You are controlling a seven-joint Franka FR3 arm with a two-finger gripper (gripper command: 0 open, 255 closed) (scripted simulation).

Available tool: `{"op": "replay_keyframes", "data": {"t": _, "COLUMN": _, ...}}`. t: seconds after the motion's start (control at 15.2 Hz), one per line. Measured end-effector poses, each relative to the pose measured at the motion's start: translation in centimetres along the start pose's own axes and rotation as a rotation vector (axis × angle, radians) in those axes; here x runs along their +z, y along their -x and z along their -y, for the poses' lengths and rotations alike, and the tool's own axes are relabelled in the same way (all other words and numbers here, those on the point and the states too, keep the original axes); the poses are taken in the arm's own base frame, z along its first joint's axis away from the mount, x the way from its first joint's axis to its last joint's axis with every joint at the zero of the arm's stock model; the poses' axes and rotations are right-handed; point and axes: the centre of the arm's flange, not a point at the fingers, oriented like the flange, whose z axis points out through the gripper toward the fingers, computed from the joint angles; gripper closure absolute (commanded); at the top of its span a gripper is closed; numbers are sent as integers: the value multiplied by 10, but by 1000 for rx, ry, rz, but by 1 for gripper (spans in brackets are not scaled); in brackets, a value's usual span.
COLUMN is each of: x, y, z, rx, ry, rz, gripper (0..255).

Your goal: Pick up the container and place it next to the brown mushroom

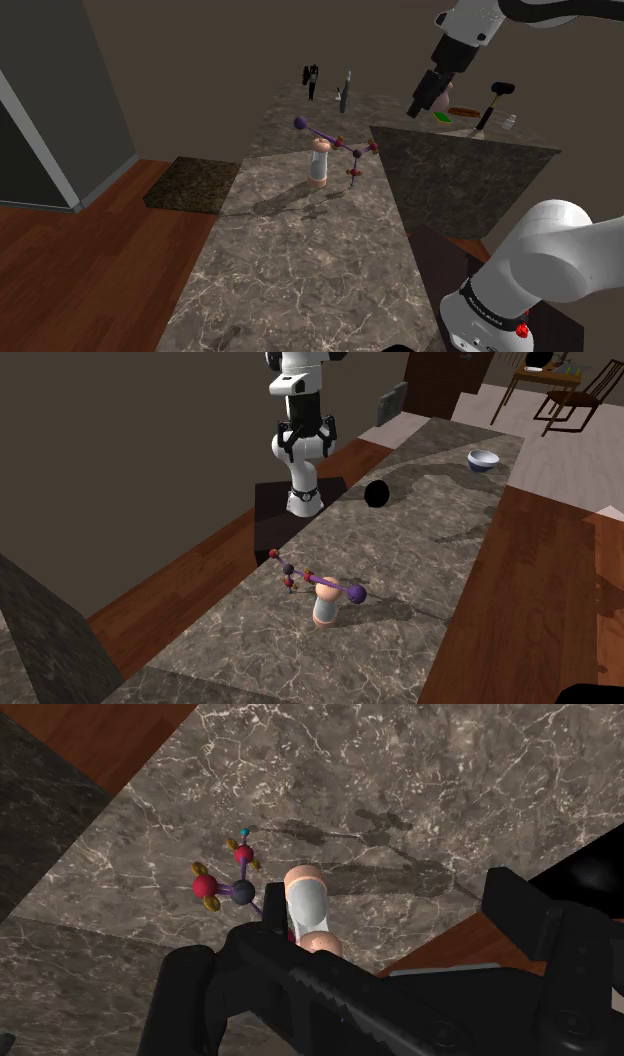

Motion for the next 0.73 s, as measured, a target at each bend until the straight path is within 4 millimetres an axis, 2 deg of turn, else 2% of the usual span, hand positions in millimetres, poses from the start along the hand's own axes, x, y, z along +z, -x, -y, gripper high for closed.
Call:
{"op": "replay_keyframes", "data": {"t": 0.13, "x": 4, "y": -4, "z": 4, "rx": 12, "ry": 8, "rz": 3, "gripper": 0}}
{"op": "replay_keyframes", "data": {"t": 0.26, "x": 18, "y": -20, "z": 13, "rx": 56, "ry": 37, "rz": 14, "gripper": 0}}
{"op": "replay_keyframes", "data": {"t": 0.46, "x": 45, "y": -48, "z": 36, "rx": 135, "ry": 88, "rz": 32, "gripper": 0}}
{"op": "replay_keyframes", "data": {"t": 0.73, "x": 82, "y": -93, "z": 55, "rx": 245, "ry": 157, "rz": 56, "gripper": 0}}
